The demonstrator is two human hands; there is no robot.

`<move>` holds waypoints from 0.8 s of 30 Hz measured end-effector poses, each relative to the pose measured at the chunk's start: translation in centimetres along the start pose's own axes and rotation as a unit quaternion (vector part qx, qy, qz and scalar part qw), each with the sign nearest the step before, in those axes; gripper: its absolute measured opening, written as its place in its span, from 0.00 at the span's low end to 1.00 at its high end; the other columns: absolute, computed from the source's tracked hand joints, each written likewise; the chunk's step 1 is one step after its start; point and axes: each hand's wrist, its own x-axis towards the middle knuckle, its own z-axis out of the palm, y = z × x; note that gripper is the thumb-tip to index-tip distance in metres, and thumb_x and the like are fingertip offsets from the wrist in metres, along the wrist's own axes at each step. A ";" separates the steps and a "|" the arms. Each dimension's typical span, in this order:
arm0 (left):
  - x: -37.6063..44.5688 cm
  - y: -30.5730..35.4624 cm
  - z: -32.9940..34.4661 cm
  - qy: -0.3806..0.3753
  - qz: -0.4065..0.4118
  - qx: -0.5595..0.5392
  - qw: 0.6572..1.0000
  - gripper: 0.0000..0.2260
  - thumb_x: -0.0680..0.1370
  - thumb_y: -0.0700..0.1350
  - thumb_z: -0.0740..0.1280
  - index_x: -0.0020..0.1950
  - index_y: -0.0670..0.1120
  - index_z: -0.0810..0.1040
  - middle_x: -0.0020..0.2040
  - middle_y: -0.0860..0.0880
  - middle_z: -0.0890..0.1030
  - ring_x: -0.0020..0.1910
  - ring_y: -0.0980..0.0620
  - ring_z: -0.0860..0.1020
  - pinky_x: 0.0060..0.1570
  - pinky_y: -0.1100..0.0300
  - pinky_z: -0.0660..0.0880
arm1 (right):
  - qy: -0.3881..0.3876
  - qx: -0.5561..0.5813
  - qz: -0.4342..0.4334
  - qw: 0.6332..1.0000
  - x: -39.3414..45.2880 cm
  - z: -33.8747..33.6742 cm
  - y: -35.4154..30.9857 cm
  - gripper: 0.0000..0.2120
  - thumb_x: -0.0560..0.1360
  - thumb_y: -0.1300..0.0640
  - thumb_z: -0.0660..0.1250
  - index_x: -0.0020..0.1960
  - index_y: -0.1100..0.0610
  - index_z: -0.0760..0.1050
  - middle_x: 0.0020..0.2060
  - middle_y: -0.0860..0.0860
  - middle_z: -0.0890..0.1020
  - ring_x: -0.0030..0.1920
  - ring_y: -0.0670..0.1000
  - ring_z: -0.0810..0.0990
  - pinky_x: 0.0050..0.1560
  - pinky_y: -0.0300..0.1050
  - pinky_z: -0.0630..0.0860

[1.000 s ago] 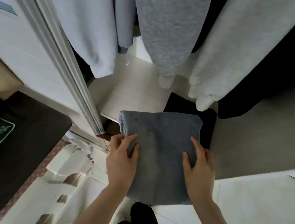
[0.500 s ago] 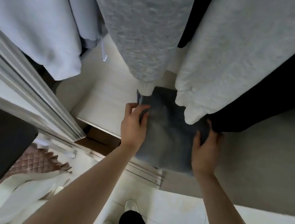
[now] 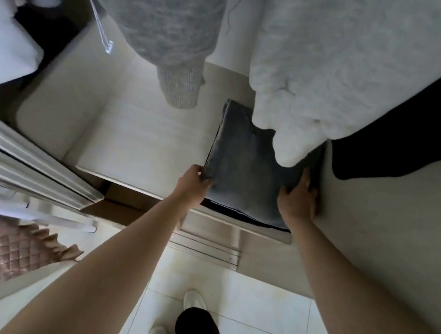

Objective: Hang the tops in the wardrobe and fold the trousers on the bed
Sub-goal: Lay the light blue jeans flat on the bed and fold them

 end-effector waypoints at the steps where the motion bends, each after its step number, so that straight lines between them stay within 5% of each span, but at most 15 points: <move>1: 0.0 0.3 -0.2 0.000 0.011 -0.016 1.000 0.18 0.80 0.41 0.63 0.69 0.40 0.68 0.63 0.40 0.76 0.59 0.39 0.76 0.60 0.43 0.74 | -0.004 0.006 0.003 1.000 0.1 -0.1 -0.1 0.36 0.77 0.54 0.64 0.78 0.50 0.48 0.68 0.67 0.64 0.66 0.67 0.67 0.66 0.56 0.65; 5: -0.9 0.2 -0.5 0.018 0.064 -0.112 0.991 0.12 0.80 0.37 0.62 0.63 0.41 0.73 0.56 0.45 0.77 0.57 0.43 0.76 0.61 0.43 0.76 | -0.002 0.021 0.010 1.000 0.3 -0.3 0.0 0.37 0.74 0.63 0.63 0.77 0.51 0.49 0.68 0.65 0.63 0.66 0.67 0.66 0.66 0.55 0.64; 10: -0.9 -2.5 0.4 0.046 0.013 -0.156 0.987 0.08 0.80 0.39 0.66 0.58 0.47 0.73 0.51 0.50 0.78 0.55 0.43 0.79 0.56 0.49 0.79 | 0.015 -0.016 -0.007 1.000 -0.5 0.5 0.2 0.38 0.75 0.64 0.61 0.78 0.48 0.48 0.70 0.61 0.60 0.64 0.66 0.69 0.63 0.55 0.68; 15: -1.1 -3.9 0.6 0.117 0.062 -0.029 0.991 0.11 0.78 0.46 0.69 0.60 0.46 0.77 0.53 0.49 0.82 0.46 0.52 0.79 0.42 0.70 0.72 | 0.017 -0.056 -0.014 0.998 -1.3 0.2 1.1 0.36 0.76 0.65 0.59 0.78 0.48 0.47 0.69 0.61 0.61 0.63 0.64 0.70 0.60 0.54 0.70; 20: -2.6 -4.3 -0.9 0.066 0.041 0.069 0.995 0.17 0.80 0.47 0.67 0.67 0.44 0.74 0.62 0.46 0.80 0.59 0.48 0.79 0.54 0.61 0.71 | 0.023 -0.037 -0.044 0.998 -3.6 -1.0 0.3 0.34 0.74 0.63 0.61 0.77 0.61 0.50 0.71 0.62 0.61 0.67 0.65 0.66 0.65 0.55 0.68; 24: -7.1 -3.5 -3.3 0.064 0.089 0.105 0.988 0.16 0.81 0.44 0.64 0.69 0.46 0.72 0.62 0.48 0.80 0.50 0.53 0.78 0.50 0.64 0.71 | 0.031 -0.061 -0.149 0.987 -9.0 -2.6 -0.8 0.27 0.77 0.62 0.58 0.74 0.66 0.57 0.68 0.64 0.68 0.67 0.64 0.68 0.67 0.54 0.66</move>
